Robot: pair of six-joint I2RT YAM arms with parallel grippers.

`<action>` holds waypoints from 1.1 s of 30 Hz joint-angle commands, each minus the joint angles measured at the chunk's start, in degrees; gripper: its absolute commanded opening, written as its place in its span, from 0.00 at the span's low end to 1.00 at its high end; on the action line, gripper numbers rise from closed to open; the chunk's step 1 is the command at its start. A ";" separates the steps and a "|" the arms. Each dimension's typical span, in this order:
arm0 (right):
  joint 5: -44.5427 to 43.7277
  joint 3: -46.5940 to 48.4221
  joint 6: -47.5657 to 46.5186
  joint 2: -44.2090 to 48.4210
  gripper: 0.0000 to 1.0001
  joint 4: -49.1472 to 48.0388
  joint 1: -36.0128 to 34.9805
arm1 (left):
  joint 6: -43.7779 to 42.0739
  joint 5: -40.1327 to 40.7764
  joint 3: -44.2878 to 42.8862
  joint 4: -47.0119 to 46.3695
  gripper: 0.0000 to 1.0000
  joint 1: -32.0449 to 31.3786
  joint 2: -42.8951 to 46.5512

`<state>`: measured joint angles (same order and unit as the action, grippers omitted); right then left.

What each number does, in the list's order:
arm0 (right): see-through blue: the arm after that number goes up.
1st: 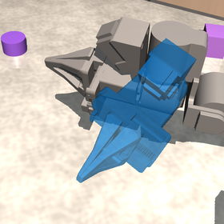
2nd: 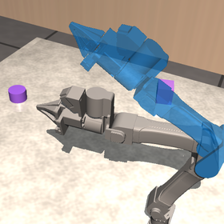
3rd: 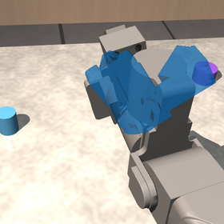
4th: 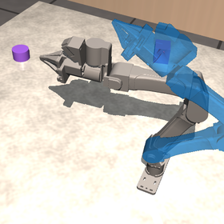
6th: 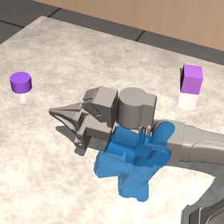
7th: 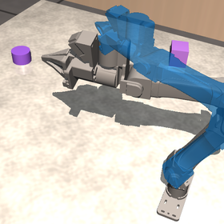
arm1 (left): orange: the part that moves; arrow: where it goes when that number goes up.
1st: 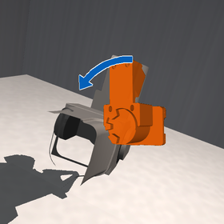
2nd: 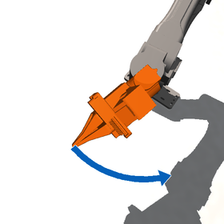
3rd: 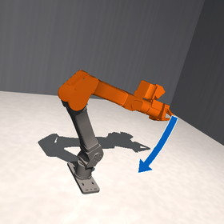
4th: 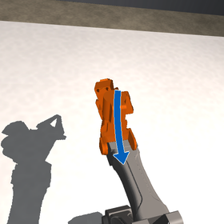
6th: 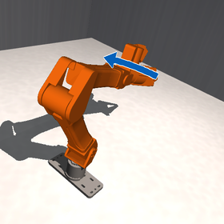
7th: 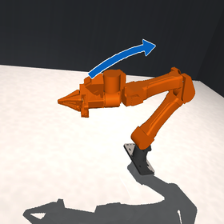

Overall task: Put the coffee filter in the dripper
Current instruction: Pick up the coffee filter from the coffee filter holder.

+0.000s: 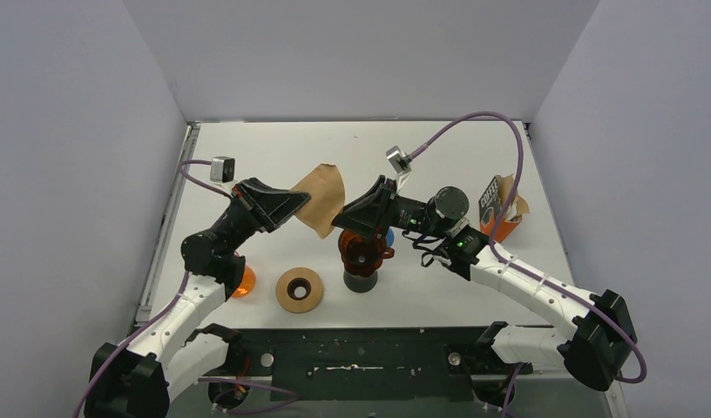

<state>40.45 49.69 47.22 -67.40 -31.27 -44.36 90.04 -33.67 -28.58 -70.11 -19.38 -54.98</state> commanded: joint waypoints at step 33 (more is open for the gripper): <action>-5.87 -2.19 -2.21 2.21 0.23 -11.89 -3.13 | 7.90 3.78 1.69 -10.79 0.00 0.22 -1.16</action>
<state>36.49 47.83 46.11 -66.74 -37.78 -46.72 97.34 -31.24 -27.24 -75.90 -19.38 -56.27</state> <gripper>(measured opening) 0.262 0.007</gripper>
